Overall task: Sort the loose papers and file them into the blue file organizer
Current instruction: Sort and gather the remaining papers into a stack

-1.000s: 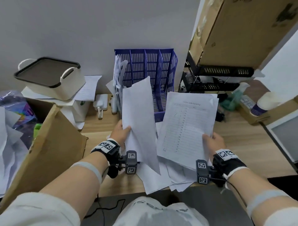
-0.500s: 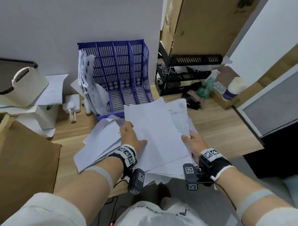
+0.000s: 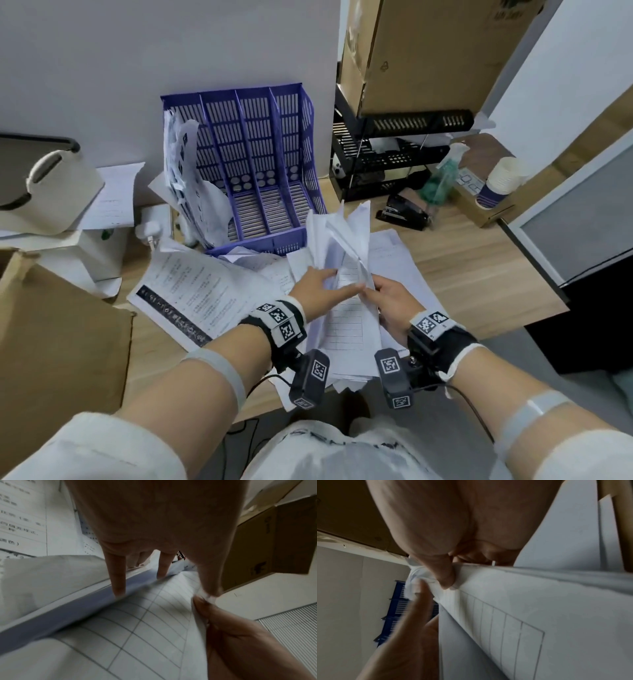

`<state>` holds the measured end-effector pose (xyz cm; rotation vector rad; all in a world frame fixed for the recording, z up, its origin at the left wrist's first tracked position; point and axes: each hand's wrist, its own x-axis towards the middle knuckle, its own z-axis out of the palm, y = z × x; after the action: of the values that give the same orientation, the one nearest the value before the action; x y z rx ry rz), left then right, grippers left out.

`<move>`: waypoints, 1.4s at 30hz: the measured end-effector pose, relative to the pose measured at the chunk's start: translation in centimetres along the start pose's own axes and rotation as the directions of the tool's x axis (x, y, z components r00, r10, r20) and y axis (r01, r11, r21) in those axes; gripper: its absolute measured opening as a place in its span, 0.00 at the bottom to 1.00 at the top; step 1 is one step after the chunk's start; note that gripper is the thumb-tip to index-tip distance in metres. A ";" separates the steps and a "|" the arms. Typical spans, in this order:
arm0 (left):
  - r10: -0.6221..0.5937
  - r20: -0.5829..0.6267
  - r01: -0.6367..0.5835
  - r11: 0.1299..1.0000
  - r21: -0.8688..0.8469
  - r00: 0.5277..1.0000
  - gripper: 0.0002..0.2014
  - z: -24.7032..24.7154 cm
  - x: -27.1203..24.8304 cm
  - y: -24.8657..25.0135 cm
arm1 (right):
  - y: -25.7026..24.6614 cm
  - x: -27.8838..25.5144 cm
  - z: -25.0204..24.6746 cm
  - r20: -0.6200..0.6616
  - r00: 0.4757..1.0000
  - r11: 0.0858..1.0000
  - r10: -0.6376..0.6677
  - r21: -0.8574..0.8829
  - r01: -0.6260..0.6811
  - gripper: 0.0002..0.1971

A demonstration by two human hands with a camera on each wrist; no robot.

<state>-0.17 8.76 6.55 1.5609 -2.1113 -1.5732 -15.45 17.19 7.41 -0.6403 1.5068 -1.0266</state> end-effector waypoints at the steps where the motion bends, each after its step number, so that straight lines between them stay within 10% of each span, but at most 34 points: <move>1: 0.019 0.014 -0.019 0.999 0.030 1.000 0.46 -0.2 0.1 -0.2 | 0.0 0.2 0.2 0.007 1.000 1.000 -0.002 0.003 0.002 0.13; 8: 0.016 -0.094 -0.021 0.999 -0.044 0.995 0.09 -2.4 0.4 -4.4 | 0.9 1.5 -1.7 -0.173 0.985 0.999 0.015 -0.038 -0.022 0.10; 17: -0.159 -0.356 0.009 0.921 -0.390 0.921 0.11 -4.7 0.1 -7.7 | 1.7 0.6 -5.3 -0.395 0.919 0.897 0.007 -0.404 -0.181 0.08; 32: -0.021 -0.117 -0.018 0.947 -0.322 0.993 0.07 -0.9 -0.3 -5.0 | 1.9 1.4 -2.0 -0.174 0.984 0.979 0.044 -0.189 -0.078 0.09; 38: -0.063 0.005 0.062 0.969 -0.240 0.998 0.31 1.5 -0.2 -3.1 | 0.4 -0.1 0.7 -0.038 0.997 0.994 0.060 -0.084 -0.063 0.13; 42: -0.002 -0.015 -0.003 0.954 -0.300 1.000 0.22 1.7 -0.2 -2.8 | 0.4 -0.4 0.6 0.000 0.998 0.997 0.066 -0.027 -0.066 0.13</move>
<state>0.74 10.17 3.75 1.4625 -1.7603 -1.7743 -14.68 17.59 7.24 -0.6063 1.5330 -0.9573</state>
